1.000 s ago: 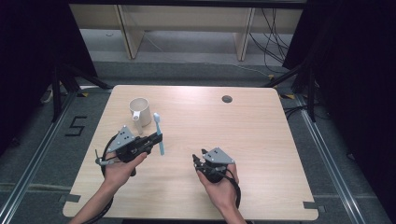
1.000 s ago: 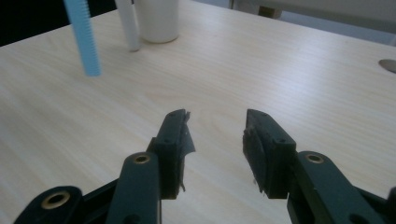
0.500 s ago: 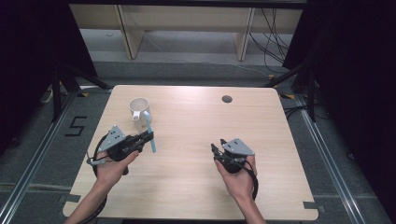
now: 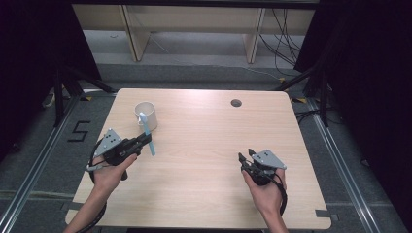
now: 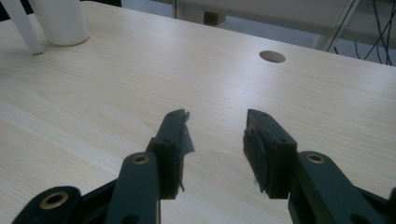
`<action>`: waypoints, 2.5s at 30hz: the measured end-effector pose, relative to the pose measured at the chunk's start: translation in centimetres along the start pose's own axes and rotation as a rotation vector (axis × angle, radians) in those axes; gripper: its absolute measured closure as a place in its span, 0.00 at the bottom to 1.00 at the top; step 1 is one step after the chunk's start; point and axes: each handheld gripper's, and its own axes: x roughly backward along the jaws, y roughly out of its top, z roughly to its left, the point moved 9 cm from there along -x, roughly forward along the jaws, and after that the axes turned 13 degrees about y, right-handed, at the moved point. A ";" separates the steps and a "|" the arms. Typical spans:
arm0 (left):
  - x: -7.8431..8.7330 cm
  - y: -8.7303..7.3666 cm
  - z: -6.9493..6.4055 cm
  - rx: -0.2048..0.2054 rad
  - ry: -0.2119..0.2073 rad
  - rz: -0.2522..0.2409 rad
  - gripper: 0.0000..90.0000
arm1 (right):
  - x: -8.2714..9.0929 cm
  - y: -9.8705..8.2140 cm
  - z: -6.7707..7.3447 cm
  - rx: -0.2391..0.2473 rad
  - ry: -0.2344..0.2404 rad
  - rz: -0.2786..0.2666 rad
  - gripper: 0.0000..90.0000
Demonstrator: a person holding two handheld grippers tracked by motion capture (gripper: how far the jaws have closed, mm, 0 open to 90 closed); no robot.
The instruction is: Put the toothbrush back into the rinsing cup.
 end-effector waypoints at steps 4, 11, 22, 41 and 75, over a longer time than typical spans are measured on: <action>0.3 0.4 0.7 -0.007 0.018 -0.009 0.93 | 0.6 -0.6 -0.4 -0.006 -0.006 -0.014 0.65; 0.5 0.8 1.7 -0.008 0.044 -0.024 0.93 | 2.0 -2.2 -1.4 -0.030 -0.070 -0.017 0.65; 0.1 1.2 2.2 -0.003 0.065 -0.042 0.93 | 3.5 -3.2 -1.8 -0.009 -0.109 -0.083 0.62; -0.9 2.1 2.7 -0.028 0.073 -0.066 0.93 | 3.2 -4.3 -1.3 -0.065 -0.098 -0.094 0.60; -2.6 4.5 4.2 -0.069 0.113 -0.086 0.93 | 3.1 -4.3 -1.4 -0.033 -0.110 -0.118 0.60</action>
